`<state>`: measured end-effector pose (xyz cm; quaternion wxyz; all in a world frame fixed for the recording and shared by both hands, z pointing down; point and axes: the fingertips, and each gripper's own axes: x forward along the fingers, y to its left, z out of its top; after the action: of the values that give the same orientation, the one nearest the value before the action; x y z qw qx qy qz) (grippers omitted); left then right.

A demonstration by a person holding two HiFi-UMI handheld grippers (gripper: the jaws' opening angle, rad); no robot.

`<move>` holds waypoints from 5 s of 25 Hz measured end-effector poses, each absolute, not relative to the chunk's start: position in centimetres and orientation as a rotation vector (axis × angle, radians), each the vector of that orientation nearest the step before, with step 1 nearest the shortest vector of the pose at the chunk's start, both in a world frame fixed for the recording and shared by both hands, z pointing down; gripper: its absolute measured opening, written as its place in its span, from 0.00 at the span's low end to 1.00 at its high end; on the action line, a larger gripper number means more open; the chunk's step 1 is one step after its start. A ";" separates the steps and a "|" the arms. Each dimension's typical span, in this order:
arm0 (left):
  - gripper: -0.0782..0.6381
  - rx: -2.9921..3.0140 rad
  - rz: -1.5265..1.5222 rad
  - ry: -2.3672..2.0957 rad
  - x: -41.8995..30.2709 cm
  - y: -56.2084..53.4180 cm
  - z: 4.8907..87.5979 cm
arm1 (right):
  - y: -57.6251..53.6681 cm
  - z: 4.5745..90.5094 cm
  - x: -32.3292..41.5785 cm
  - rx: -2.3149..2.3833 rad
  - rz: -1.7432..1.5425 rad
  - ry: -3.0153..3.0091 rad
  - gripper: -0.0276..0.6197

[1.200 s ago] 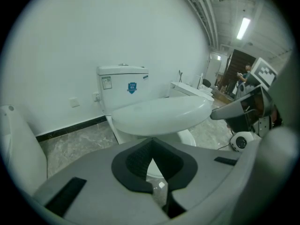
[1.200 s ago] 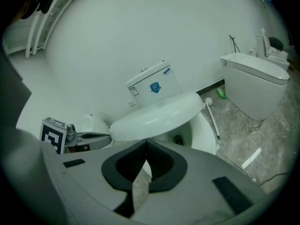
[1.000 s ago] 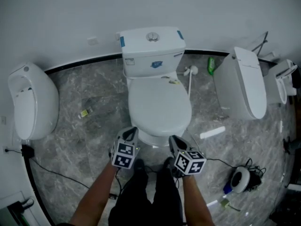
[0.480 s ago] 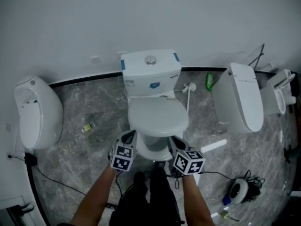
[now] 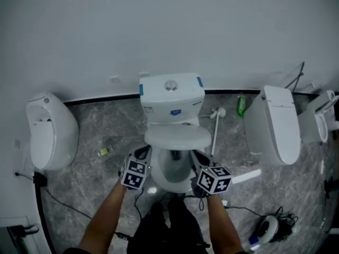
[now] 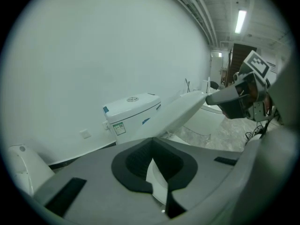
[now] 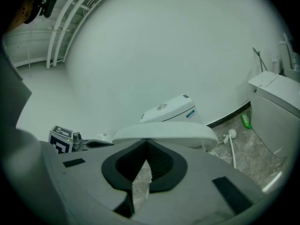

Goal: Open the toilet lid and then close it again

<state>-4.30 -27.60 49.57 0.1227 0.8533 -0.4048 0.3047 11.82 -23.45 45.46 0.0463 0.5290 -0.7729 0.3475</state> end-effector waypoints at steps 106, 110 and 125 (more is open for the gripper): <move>0.35 2.631 1.020 -1.079 1.3 -30.9 47.4 | -22.4 42.5 16.1 1.736 1.232 -2.225 0.06; 0.35 2.648 1.034 -1.096 1.4 -29.7 47.8 | -21.1 42.7 15.3 1.685 1.265 -2.265 0.15; 0.35 2.672 1.138 -1.160 1.6 -25.2 49.5 | -15.6 43.6 15.0 1.662 1.280 -2.274 0.17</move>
<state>1.62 -25.20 49.48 0.0068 0.8544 -0.3709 0.3639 15.00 -15.61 43.61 0.0238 0.5371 -0.7348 0.4136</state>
